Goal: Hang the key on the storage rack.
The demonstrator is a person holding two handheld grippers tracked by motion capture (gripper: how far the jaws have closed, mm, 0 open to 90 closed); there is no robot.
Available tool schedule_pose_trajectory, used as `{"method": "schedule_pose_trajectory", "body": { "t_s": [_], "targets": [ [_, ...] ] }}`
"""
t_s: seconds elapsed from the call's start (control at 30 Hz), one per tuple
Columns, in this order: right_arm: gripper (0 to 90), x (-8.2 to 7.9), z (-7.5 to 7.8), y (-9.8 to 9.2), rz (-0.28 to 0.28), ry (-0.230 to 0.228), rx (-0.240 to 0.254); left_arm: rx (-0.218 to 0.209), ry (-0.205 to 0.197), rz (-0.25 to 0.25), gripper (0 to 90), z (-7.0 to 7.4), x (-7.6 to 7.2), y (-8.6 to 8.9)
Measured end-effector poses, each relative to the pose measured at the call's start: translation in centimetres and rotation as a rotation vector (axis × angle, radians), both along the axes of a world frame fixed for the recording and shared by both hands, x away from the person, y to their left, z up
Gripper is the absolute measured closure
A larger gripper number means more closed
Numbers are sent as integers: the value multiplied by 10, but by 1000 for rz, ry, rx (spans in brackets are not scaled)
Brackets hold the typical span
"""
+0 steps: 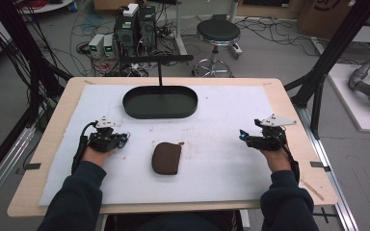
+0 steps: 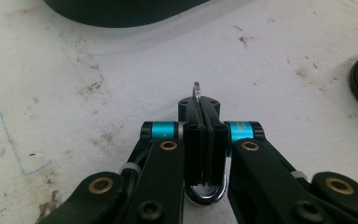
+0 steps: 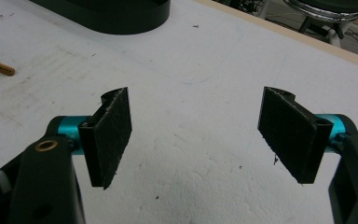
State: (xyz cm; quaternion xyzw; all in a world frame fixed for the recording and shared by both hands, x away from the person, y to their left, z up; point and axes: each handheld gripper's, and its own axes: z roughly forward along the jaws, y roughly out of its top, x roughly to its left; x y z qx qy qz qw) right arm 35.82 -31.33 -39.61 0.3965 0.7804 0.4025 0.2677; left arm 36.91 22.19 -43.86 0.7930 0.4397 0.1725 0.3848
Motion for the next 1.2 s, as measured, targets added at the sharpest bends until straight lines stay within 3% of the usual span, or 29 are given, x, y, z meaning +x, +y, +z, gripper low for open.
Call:
{"method": "schedule_pose_trajectory", "body": {
  "t_s": [0.3, 0.57, 0.6, 0.93, 1.03, 1.07, 1.2],
  "targets": [
    [263, 1, 1, 0, 2, -5, 8, -47, -42, 2, 882, 8, -3, 3],
    [263, 2, 3, 2, 18, -15, 32, -105, -153, 17, 882, 30, 0, 8],
    [263, 3, 3, 2, 18, -17, 34, -124, -163, 22, 883, 34, 3, 9],
    [262, 6, 4, -2, 14, -19, 60, -157, -289, -28, 882, 85, 41, 4],
    [263, 6, 4, -2, 14, -21, 67, -145, -318, -35, 882, 101, 58, 3],
    [262, 6, 4, -3, 12, -18, 68, -145, -318, -35, 882, 101, 58, 3],
    [262, 7, 3, -2, 13, -14, 69, -126, -331, -41, 882, 114, 86, 2]
  ]
}}
